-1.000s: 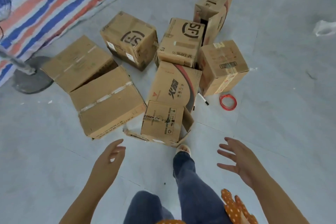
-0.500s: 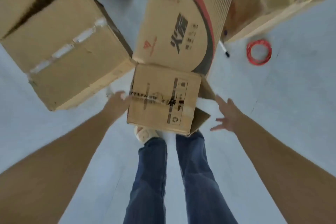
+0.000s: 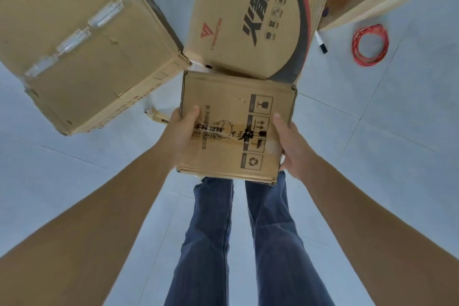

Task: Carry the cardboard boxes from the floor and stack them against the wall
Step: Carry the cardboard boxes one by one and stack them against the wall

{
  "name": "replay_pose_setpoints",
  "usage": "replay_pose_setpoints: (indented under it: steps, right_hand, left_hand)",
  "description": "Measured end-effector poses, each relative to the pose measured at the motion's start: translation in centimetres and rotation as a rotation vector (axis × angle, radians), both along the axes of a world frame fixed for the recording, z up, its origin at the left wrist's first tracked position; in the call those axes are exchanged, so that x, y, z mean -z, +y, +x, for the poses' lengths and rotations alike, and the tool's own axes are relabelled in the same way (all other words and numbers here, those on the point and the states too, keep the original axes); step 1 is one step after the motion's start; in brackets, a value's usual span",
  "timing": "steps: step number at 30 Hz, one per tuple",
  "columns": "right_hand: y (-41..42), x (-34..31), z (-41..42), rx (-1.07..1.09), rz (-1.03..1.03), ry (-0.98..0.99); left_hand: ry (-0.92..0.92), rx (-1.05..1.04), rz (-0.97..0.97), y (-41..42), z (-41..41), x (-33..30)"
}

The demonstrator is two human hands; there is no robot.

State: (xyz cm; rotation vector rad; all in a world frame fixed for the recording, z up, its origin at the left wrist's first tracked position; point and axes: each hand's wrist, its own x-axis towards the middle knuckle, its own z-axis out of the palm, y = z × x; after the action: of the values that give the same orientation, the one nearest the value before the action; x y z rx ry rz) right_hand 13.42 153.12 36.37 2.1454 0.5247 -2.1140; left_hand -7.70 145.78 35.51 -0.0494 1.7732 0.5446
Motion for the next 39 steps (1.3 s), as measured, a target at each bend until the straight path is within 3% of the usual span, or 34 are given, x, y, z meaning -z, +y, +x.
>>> replay_pose_setpoints:
  steps: [13,18,26,32,39]
  right_hand:
    - [-1.3,-18.6,-4.8,-0.424,-0.043,0.156]
    - [-2.1,-26.4,-6.3,-0.649,0.05,0.261]
    - [-5.4,-36.5,-8.2,-1.025,0.371,0.537]
    - [-15.0,-41.7,-9.3,-1.332,0.466,0.771]
    - [-32.5,-45.8,-7.1,-1.541,0.369,1.128]
  left_hand:
    - [-0.092,-0.427,-0.01,-10.6,-1.1,-21.9]
    - [0.109,-0.68,0.123,-14.8,2.8,-29.8]
    - [0.378,-1.172,0.359,-21.1,12.1,-38.5]
    - [0.632,-1.446,0.468,-29.9,17.4,-43.9]
    - [0.951,-1.722,0.461,-44.3,26.4,-47.5]
